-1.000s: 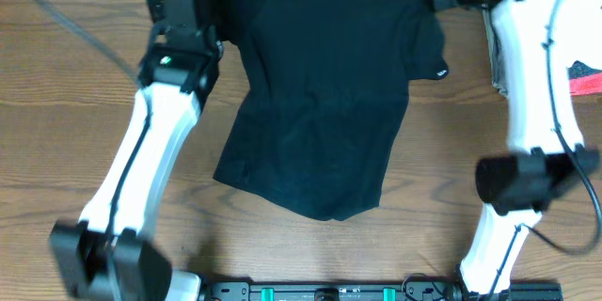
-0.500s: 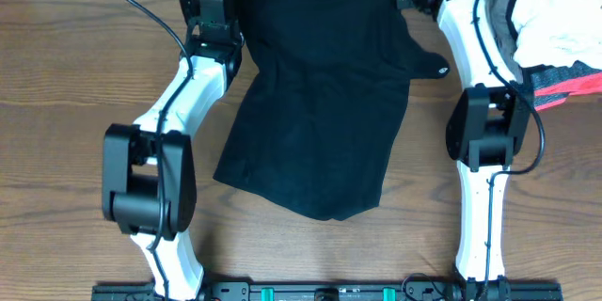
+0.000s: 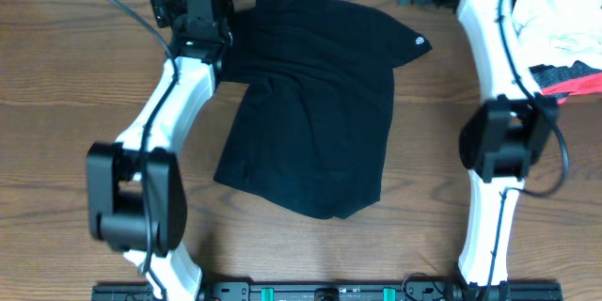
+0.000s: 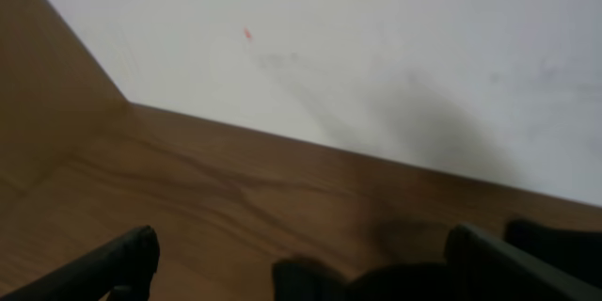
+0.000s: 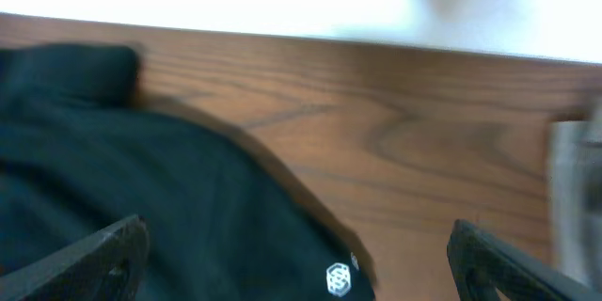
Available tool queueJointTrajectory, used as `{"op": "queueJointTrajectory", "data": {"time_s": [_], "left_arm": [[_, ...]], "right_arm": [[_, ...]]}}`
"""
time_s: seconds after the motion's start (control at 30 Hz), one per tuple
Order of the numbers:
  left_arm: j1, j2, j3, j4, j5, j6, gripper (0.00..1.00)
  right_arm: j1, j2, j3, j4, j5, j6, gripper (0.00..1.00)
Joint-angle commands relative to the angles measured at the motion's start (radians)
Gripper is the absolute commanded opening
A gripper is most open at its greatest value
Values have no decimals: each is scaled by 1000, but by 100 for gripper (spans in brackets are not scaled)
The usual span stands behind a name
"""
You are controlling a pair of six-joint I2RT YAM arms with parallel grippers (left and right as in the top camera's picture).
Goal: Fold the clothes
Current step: 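Lower the t-shirt flat onto the table and release both grippers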
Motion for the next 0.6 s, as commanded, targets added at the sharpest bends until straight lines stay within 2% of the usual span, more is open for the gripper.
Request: {"op": "queueJointTrajectory", "data": {"time_s": [0.0,0.1,0.17,0.23,0.37,0.43,0.57], "left_arm": [[0,-76,14,-74,-26,-23,98],[1,-110,14,-216,34,-88,98],[1,-124,14,-305,118,-122,98],[1,-132,14,-388,210,-133,98],[2,-133,14,-518,309,-133,98],[2,-132,14,-575,312,-139,98],[3,-131,6,-648,312,-144,99]], "right_arm": [[0,-103,10,-64,-17,2,99],[-4,-97,7,-142,-31,2,99],[-6,-72,5,-179,-36,2,95],[-8,-43,5,-200,-35,2,82],[-17,21,5,-210,-35,9,50],[-21,51,5,-212,-35,18,40],[-35,123,5,-223,-40,58,25]]}}
